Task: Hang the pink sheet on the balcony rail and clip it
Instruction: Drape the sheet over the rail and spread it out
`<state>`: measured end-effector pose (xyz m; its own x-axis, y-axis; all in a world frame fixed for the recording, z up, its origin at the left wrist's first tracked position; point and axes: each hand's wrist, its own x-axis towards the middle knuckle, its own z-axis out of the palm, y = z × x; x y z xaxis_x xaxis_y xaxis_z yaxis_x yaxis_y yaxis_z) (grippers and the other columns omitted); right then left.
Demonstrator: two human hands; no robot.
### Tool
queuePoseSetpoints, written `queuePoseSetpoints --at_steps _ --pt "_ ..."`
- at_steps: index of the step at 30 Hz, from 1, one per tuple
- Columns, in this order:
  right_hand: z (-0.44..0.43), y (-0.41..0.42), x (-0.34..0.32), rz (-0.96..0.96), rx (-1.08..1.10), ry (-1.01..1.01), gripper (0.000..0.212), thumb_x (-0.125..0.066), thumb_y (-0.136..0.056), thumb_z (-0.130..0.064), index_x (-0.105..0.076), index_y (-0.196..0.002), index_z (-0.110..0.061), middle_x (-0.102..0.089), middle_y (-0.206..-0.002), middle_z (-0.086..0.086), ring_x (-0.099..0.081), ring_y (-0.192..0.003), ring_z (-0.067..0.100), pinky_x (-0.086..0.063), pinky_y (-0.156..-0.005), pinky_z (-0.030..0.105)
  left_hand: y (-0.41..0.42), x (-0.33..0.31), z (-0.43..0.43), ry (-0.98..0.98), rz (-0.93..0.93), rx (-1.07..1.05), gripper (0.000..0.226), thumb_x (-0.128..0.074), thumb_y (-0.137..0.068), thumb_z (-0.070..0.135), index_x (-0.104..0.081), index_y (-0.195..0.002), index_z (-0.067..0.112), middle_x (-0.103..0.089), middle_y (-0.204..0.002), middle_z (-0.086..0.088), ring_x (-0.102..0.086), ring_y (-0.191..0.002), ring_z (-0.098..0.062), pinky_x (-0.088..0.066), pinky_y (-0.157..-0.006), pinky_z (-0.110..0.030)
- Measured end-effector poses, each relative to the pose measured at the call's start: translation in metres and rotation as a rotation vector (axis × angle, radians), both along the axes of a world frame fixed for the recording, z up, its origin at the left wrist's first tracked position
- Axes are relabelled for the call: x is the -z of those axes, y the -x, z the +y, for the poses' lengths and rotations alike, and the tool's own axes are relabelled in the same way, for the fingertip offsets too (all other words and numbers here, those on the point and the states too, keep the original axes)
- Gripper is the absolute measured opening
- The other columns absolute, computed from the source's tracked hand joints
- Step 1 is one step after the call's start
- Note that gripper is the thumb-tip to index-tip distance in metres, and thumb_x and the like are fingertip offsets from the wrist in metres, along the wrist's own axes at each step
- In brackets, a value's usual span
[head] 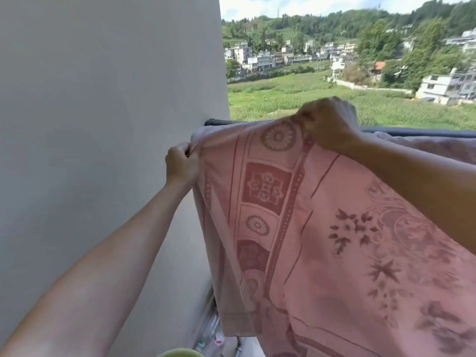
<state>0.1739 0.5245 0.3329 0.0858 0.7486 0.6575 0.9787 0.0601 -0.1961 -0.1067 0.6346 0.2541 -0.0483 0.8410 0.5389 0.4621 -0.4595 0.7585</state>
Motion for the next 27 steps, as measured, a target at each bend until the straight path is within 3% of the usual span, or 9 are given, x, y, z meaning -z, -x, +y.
queuePoseSetpoints --at_steps 4,8,10,13,15,18,21,24,27 --pt "-0.016 0.001 -0.019 0.166 0.194 -0.251 0.029 -0.050 -0.092 -0.034 -0.073 -0.103 -0.020 -0.073 -0.092 0.000 -0.063 -0.085 0.020 -0.044 -0.074 0.031 0.017 -0.010 -0.048 0.007 0.070 0.323 0.040 -0.056 -0.097 0.031 -0.043 -0.061 0.016 -0.038 -0.058 0.003 -0.032 -0.052 -0.013 -0.028 -0.047 -0.028" --pt "-0.038 0.020 -0.001 0.231 0.182 -0.294 0.028 -0.047 -0.090 -0.040 -0.065 -0.090 -0.019 -0.064 -0.078 -0.002 -0.059 -0.074 0.023 -0.047 -0.065 0.035 0.036 0.007 -0.071 0.489 -0.024 0.675 0.014 -0.059 -0.095 0.020 -0.063 -0.094 0.006 -0.064 -0.078 -0.005 -0.062 -0.063 -0.017 -0.049 -0.050 -0.027" --pt "-0.057 0.026 0.018 0.255 0.125 -0.272 0.025 -0.047 -0.090 -0.038 -0.064 -0.085 -0.019 -0.061 -0.074 -0.001 -0.060 -0.072 0.027 -0.048 -0.062 0.038 0.043 0.022 -0.069 0.676 -0.042 0.705 0.023 -0.063 -0.088 0.016 -0.064 -0.109 0.005 -0.067 -0.087 -0.005 -0.064 -0.074 -0.021 -0.053 -0.058 -0.030" --pt "-0.087 0.024 0.034 0.272 0.157 -0.314 0.026 -0.050 -0.092 -0.033 -0.067 -0.088 -0.014 -0.061 -0.073 -0.001 -0.058 -0.070 0.020 -0.043 -0.060 0.033 0.040 0.027 -0.064 0.761 -0.144 0.771 0.023 -0.066 -0.081 0.028 -0.063 -0.098 0.013 -0.068 -0.091 -0.003 -0.062 -0.089 -0.023 -0.050 -0.081 -0.039" --pt "-0.097 0.017 0.035 0.289 0.135 -0.301 0.028 -0.051 -0.091 -0.037 -0.062 -0.075 -0.017 -0.057 -0.064 0.000 -0.053 -0.061 0.019 -0.043 -0.056 0.036 0.026 0.018 -0.057 0.828 -0.341 0.772 0.031 -0.063 -0.084 0.045 -0.058 -0.093 0.016 -0.067 -0.093 -0.004 -0.062 -0.092 -0.023 -0.048 -0.087 -0.041" --pt "-0.096 0.013 0.025 0.202 0.096 -0.152 0.053 -0.051 -0.092 -0.049 -0.054 -0.056 -0.010 -0.054 -0.051 0.003 -0.049 -0.046 0.020 -0.044 -0.049 0.034 0.002 0.001 -0.042 0.904 -0.601 0.634 0.047 -0.048 -0.095 0.049 -0.047 -0.116 0.007 -0.065 -0.104 -0.014 -0.066 -0.094 -0.028 -0.053 -0.088 -0.044" --pt "-0.076 0.008 0.011 0.018 0.160 -0.040 0.044 -0.053 -0.091 -0.056 -0.072 -0.089 -0.016 -0.073 -0.089 0.008 -0.067 -0.076 0.027 -0.048 -0.065 0.032 -0.020 -0.009 -0.032 0.935 -0.566 0.548 0.044 -0.043 -0.099 0.045 -0.046 -0.116 0.005 -0.061 -0.108 -0.019 -0.067 -0.091 -0.032 -0.059 -0.072 -0.040" --pt "-0.048 -0.005 0.004 -0.059 0.241 0.096 0.048 -0.059 -0.089 -0.053 -0.061 -0.124 -0.021 -0.064 -0.126 0.009 -0.062 -0.105 0.030 -0.049 -0.081 0.035 -0.045 -0.015 -0.028 0.847 -0.420 0.546 0.034 -0.051 -0.096 0.045 -0.062 -0.100 0.014 -0.066 -0.095 -0.005 -0.064 -0.073 -0.021 -0.050 -0.058 -0.028" --pt "-0.023 -0.015 0.007 -0.006 0.263 0.238 0.050 -0.058 -0.091 -0.052 -0.058 -0.128 -0.019 -0.068 -0.114 0.009 -0.064 -0.087 0.026 -0.052 -0.071 0.034 -0.066 -0.018 -0.024 0.693 -0.337 0.452 0.022 -0.059 -0.095 0.035 -0.067 -0.102 0.016 -0.062 -0.076 0.001 -0.056 -0.060 -0.015 -0.042 -0.044 -0.017"
